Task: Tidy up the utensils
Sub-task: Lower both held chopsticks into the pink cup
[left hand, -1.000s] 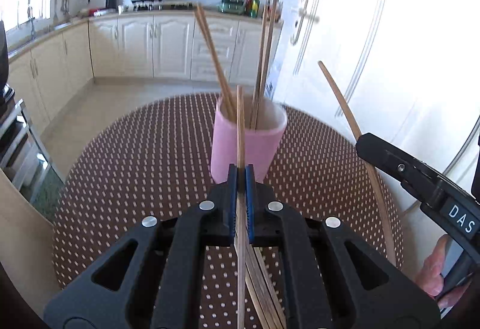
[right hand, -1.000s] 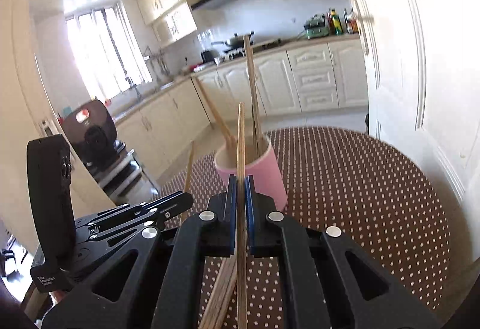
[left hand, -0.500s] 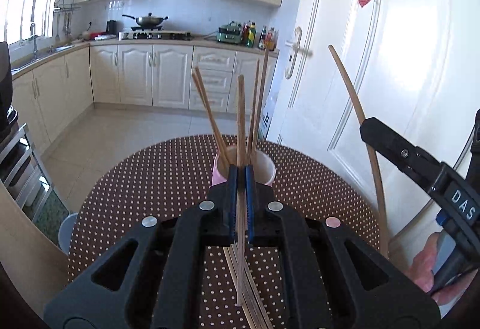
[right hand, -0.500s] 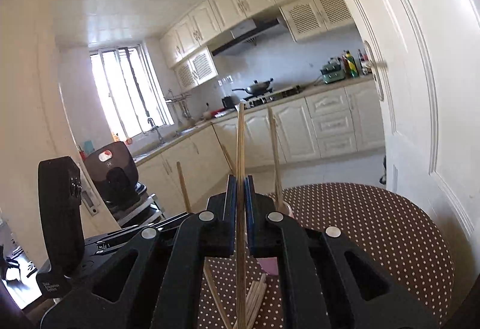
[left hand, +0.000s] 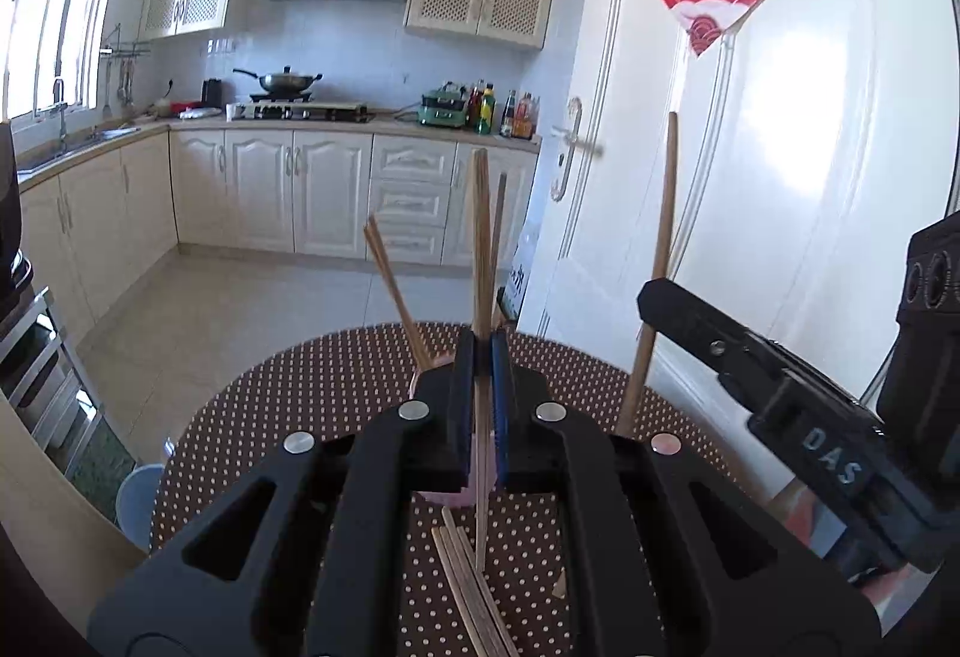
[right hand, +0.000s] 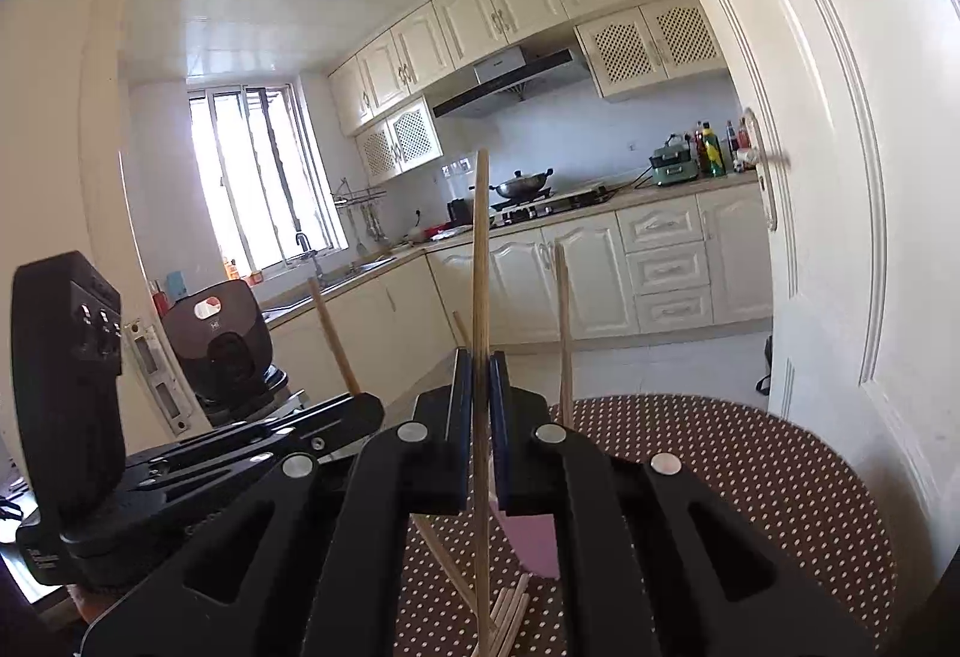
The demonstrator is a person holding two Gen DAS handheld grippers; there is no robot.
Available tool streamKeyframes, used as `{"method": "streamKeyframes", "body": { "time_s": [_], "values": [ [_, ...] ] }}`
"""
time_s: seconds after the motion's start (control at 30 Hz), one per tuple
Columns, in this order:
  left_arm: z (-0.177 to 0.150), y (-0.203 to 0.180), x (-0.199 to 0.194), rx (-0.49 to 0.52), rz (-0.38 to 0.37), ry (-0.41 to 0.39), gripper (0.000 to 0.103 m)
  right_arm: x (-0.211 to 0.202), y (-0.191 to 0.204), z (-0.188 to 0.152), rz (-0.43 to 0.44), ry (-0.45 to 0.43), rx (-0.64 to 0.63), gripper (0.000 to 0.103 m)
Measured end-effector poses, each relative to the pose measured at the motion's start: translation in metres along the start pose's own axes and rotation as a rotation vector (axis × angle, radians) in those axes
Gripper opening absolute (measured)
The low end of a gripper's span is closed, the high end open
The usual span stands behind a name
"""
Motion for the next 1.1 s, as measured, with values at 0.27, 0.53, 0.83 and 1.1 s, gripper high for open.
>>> {"method": "streamKeyframes", "body": {
  "time_s": [0.27,0.53,0.83,1.1],
  "values": [
    [0.028,-0.003,-0.013,0.032,0.004,-0.077,0.006,0.008,-0.007,0.019,-0.012,-0.035,0.006,0.004],
    [0.054,-0.005,-0.018,0.05,0.012,-0.147,0.006,0.018,-0.01,0.03,-0.031,-0.063,-0.015,0.005],
    [0.067,-0.003,-0.006,0.03,0.01,-0.173,0.006,0.027,-0.011,0.046,-0.053,-0.126,-0.05,0.004],
    [0.069,0.004,0.018,0.048,0.037,-0.158,0.006,0.05,-0.016,0.046,-0.089,-0.169,-0.059,0.004]
  ]
}}
Point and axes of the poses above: each gripper's, at about its wrist camera, not at the fingertips, and x roughly the way its jaws point, y to its left, z to its top, the point moved 1 cm from there along x, roughly the way its jaws point, and after that the axes turned 1 degree about -y, right-handed, at the moved point
